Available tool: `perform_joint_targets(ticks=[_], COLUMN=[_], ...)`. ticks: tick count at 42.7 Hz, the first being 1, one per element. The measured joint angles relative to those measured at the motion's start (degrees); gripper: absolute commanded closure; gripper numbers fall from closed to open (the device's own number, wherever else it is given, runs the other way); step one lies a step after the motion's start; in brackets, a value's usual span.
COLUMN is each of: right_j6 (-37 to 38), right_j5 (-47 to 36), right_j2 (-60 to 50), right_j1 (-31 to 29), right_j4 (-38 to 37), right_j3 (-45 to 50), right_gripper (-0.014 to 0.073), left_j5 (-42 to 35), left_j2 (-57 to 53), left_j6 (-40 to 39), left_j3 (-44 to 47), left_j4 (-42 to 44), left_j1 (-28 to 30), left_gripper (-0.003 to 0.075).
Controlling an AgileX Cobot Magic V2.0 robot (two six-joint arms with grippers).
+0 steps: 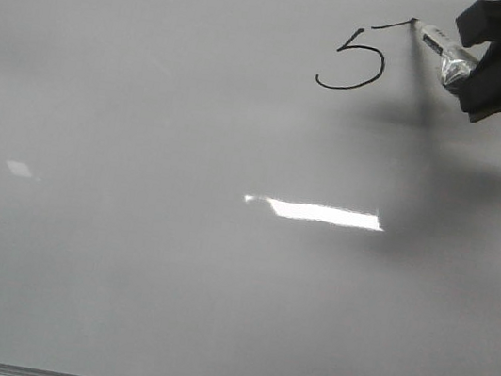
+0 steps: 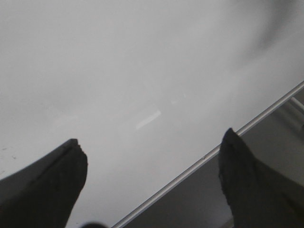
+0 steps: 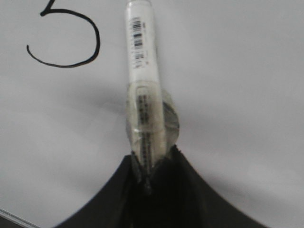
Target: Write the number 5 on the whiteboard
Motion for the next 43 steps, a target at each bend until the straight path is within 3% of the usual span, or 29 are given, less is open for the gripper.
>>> perform_joint_targets(ticks=[12, 23, 32, 43], right_j6=[-1.1, -13.2, -19.9, -20.6], right_j5=[8.2, 26.4, 36.2, 37.3], right_j2=[-10.5, -20.1, -20.8, -20.8], right_j1=[7.0, 14.3, 18.6, 20.2], right_j4=[-0.1, -0.3, -0.6, -0.6], right_j3=[-0.4, 0.5, 0.5, 0.5], right_gripper=[0.0659, 0.0659, 0.0659, 0.0659], left_j5=[0.1, 3.7, 4.2, 2.5], left_j2=[0.0, 1.6, 7.7, 18.7], left_j6=[1.5, 21.0, 30.0, 32.7], left_j3=[0.0, 0.0, -0.3, -7.2], left_j4=[-0.9, -14.5, -17.5, -17.7], left_j1=[0.0, -0.7, -9.4, -21.3], left_gripper=[0.0167, 0.0167, 0.0167, 0.0167])
